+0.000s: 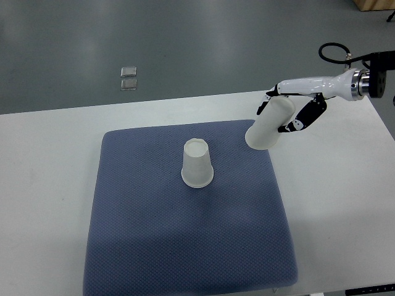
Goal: Stack paper cups
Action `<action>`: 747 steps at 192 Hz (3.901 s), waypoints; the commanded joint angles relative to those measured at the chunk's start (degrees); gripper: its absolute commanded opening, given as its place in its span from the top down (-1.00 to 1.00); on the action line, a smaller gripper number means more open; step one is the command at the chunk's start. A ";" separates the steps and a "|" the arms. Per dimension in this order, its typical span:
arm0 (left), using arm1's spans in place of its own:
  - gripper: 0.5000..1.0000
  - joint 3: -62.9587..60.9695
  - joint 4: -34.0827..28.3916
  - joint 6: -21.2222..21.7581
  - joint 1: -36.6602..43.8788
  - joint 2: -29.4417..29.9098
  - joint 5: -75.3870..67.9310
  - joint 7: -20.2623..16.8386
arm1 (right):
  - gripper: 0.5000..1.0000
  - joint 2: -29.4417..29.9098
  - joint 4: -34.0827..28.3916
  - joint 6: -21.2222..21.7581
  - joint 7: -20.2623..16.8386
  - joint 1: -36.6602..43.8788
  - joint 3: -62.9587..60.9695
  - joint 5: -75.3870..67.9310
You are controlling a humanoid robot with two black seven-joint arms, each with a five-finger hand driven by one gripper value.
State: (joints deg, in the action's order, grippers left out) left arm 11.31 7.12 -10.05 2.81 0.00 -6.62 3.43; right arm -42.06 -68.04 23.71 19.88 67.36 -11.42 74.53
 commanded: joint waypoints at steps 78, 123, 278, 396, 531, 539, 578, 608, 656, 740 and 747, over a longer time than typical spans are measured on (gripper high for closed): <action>-1.00 0.03 -0.09 -0.06 0.00 0.00 0.03 -0.01 | 0.50 9.81 1.33 4.42 -1.68 8.40 0.87 -0.44; -1.00 0.03 0.00 0.03 0.00 0.00 0.03 -0.01 | 0.49 15.25 2.56 5.38 -1.77 9.98 1.05 -0.70; -1.00 0.03 0.00 -0.06 0.00 0.00 -0.06 -0.01 | 0.46 18.51 3.97 6.09 -3.79 9.11 1.14 -0.61; -1.00 0.03 0.00 0.03 0.00 0.00 -0.06 -0.01 | 0.43 21.49 8.01 4.86 -3.79 8.75 3.07 -0.61; -1.00 0.03 -0.09 -0.06 0.00 0.00 0.03 -0.01 | -0.65 22.37 8.72 4.68 -3.71 7.44 2.81 -0.88; -1.00 -0.06 0.00 0.03 0.00 0.00 0.03 -0.01 | -0.65 22.29 8.72 4.68 -3.71 7.44 2.54 -0.88; -1.00 0.03 0.00 -0.06 0.00 0.00 0.03 -0.01 | -0.65 21.14 9.59 4.68 -3.71 7.26 2.10 -8.25; -1.00 0.03 0.00 0.03 0.00 0.00 -0.06 -0.01 | -0.64 20.70 15.05 3.45 -3.79 2.69 2.01 -24.08; -1.00 0.03 0.00 -0.06 0.00 0.00 0.03 -0.01 | -0.64 22.29 26.03 2.13 -5.46 -4.78 2.10 -55.46; -1.00 0.03 0.00 0.03 0.00 0.00 -0.06 -0.01 | -0.68 25.27 32.54 -2.79 -18.30 -10.58 0.08 -90.96; -1.00 0.03 -0.09 0.03 0.00 0.00 -0.06 -0.01 | -0.69 25.36 32.54 -2.79 -18.30 -10.76 0.08 -90.88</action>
State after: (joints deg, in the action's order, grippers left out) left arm 11.32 7.11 -10.08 2.81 0.00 -6.61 3.44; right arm -16.77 -35.53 21.62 1.25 57.01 -11.35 -15.88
